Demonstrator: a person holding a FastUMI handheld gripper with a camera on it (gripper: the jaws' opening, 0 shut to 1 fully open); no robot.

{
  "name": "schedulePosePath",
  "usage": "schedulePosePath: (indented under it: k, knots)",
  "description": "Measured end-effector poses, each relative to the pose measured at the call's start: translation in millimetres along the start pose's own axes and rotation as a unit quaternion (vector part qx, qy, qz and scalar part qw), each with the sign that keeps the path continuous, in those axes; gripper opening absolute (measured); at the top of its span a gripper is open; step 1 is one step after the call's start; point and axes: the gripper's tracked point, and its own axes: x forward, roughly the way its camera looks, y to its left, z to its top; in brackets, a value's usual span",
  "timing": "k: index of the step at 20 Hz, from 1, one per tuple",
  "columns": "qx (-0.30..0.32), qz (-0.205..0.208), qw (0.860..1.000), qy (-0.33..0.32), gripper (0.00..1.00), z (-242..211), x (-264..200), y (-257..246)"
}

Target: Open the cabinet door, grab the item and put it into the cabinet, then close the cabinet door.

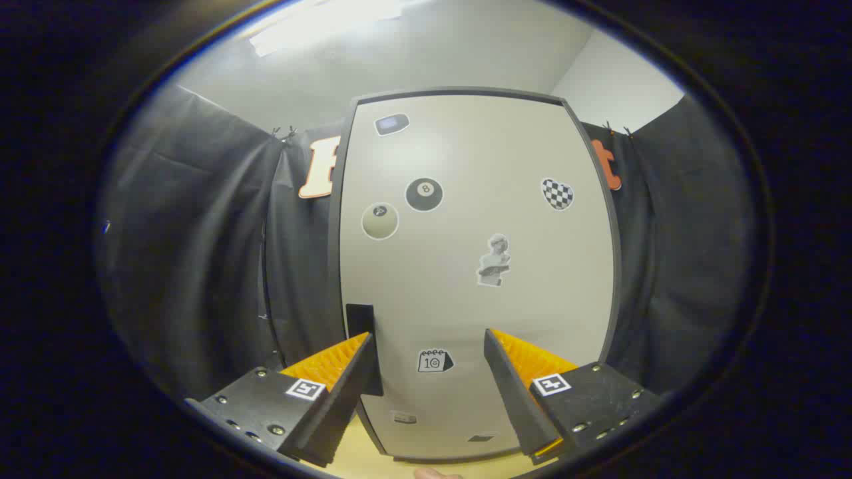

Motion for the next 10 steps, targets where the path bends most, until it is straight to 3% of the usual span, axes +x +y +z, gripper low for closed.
schedulePosePath:
  k: [10]
  knots:
    - [0.028, 0.006, 1.0, 0.004, 0.97, 3, 5, 14]
